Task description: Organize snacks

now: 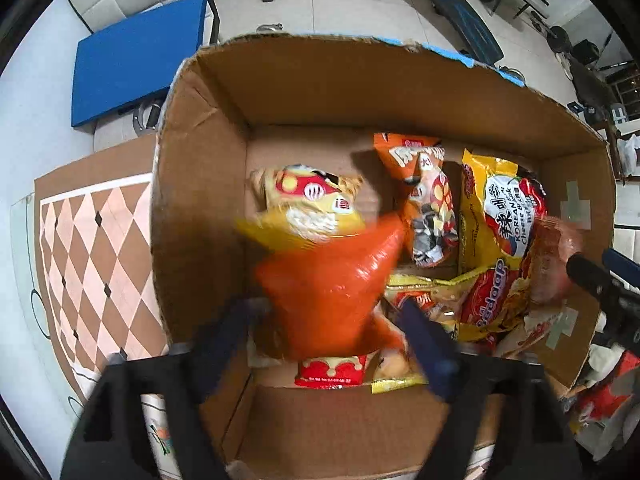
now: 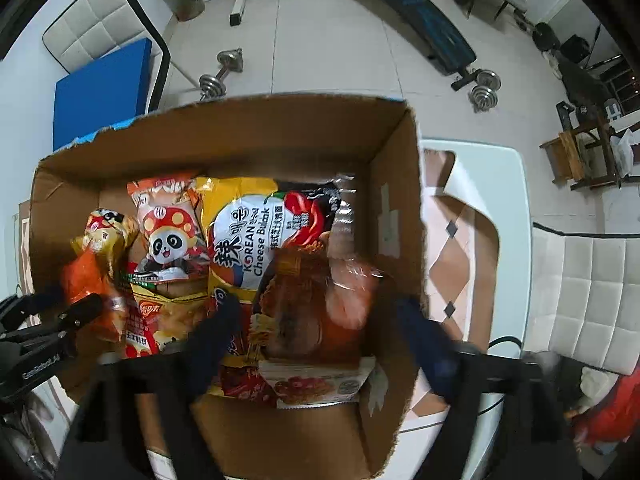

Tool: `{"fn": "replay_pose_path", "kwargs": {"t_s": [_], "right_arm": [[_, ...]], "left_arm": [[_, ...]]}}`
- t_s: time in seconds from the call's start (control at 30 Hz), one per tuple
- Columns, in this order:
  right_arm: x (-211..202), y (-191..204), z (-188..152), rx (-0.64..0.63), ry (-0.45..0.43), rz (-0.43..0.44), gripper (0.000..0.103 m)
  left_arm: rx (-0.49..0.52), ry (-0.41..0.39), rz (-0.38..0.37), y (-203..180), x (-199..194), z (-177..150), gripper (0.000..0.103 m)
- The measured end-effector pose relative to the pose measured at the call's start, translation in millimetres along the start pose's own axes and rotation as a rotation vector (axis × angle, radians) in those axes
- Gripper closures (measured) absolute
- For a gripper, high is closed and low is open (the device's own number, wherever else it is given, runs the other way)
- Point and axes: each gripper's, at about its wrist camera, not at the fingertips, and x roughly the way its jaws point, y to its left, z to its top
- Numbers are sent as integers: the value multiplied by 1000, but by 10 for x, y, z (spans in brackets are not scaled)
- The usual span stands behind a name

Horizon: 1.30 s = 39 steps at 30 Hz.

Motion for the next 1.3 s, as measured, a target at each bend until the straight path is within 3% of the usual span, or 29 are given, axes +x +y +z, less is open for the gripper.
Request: {"fn": "replay_pose_path", "kwargs": {"t_s": [0.3, 0.57, 1.3], "right_arm": [[-41, 61, -93, -3, 0, 28, 12], [-213, 97, -415, -7, -39, 54, 12], [-1324, 129, -1770, -32, -342, 76, 12]], "left_arm": [[-13, -40, -42, 51, -203, -77, 11], [-7, -165, -52, -57, -611, -395, 11], [-38, -549, 30, -249, -1637, -1682, 11]]}}
